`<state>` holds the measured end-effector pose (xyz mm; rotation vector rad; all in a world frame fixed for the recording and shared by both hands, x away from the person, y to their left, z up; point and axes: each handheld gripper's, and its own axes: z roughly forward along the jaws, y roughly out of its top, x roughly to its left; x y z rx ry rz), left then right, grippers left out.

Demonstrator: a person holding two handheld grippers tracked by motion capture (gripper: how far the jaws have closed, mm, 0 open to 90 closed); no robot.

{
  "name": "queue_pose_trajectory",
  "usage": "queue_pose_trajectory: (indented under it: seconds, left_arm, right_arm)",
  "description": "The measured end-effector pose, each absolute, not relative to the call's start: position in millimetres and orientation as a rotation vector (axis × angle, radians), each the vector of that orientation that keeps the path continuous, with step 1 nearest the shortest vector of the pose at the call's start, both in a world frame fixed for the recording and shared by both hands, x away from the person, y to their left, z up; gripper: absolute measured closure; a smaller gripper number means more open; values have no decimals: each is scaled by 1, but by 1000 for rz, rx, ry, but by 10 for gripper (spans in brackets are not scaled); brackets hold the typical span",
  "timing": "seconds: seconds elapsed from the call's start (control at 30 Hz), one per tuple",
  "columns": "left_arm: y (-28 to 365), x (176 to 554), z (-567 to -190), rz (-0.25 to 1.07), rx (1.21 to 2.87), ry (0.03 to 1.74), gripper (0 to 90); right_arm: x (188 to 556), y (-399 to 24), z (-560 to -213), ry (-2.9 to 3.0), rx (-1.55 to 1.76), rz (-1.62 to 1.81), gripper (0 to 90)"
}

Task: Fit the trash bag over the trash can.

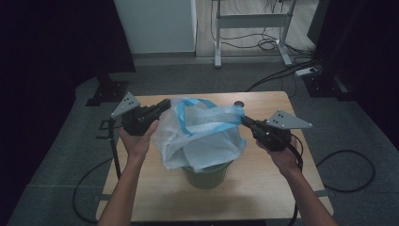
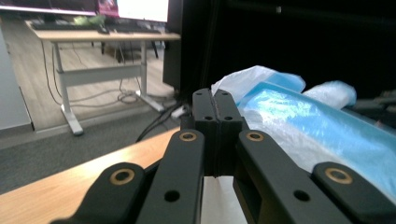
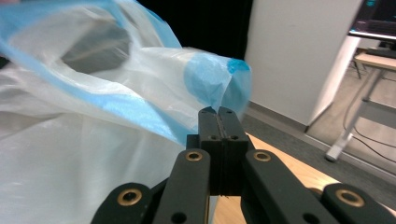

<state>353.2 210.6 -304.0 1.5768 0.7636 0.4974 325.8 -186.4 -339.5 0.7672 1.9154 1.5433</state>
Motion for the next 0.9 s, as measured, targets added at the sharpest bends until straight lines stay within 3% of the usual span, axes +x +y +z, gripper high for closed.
queue_pose_trajectory:
  seconds: [0.23,0.5,0.9]
  left_arm:
    - [221,347,-294,510,1511,741,898]
    - [221,321,-306,473,1510,688,897]
    - [226,278,-343,452,1518,691,896]
  right_arm:
    - [332,-202,-330,1850,839,1500,893]
    - [311,-215,-327,1789,856,1512,892]
    - [274,-221,-361,1827,850,1608,892]
